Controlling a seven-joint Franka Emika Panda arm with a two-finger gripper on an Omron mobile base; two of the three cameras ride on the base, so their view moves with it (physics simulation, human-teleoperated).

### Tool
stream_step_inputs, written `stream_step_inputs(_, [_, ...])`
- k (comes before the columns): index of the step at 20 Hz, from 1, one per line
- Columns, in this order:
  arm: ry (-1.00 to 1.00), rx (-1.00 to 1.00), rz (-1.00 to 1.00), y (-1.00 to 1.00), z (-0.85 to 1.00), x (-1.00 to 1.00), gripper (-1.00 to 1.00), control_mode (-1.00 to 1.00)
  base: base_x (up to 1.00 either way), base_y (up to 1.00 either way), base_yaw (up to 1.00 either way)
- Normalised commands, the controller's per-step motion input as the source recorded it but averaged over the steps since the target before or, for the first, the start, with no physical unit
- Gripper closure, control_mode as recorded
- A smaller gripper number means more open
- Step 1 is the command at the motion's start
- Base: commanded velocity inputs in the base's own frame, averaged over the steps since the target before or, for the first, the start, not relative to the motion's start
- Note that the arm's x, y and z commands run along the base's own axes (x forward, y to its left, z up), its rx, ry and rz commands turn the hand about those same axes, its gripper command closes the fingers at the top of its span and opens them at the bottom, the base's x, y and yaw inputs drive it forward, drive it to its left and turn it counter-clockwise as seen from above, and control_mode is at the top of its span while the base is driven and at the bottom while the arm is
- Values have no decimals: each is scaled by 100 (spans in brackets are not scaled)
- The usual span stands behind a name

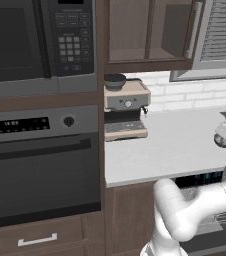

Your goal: Pick up the cup and bowl from the counter, place them in the dishwasher, and close the dishwasher door.

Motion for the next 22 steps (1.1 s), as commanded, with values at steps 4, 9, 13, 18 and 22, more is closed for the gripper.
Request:
stream_step_inputs(4, [0,0,0,0,0,0,100,-100,0,0,0])
stream_step_inputs(9, [0,0,0,0,0,-4,100,-100,0,0,0])
stream_step_inputs(13, [-9,0,1,0,4,-50,100,-100,0,0,0])
stream_step_inputs(18, [-8,0,3,3,28,-43,100,-100,0,0,0])
stream_step_inputs(22, [-12,0,4,11,40,-47,100,-100,0,0,0])
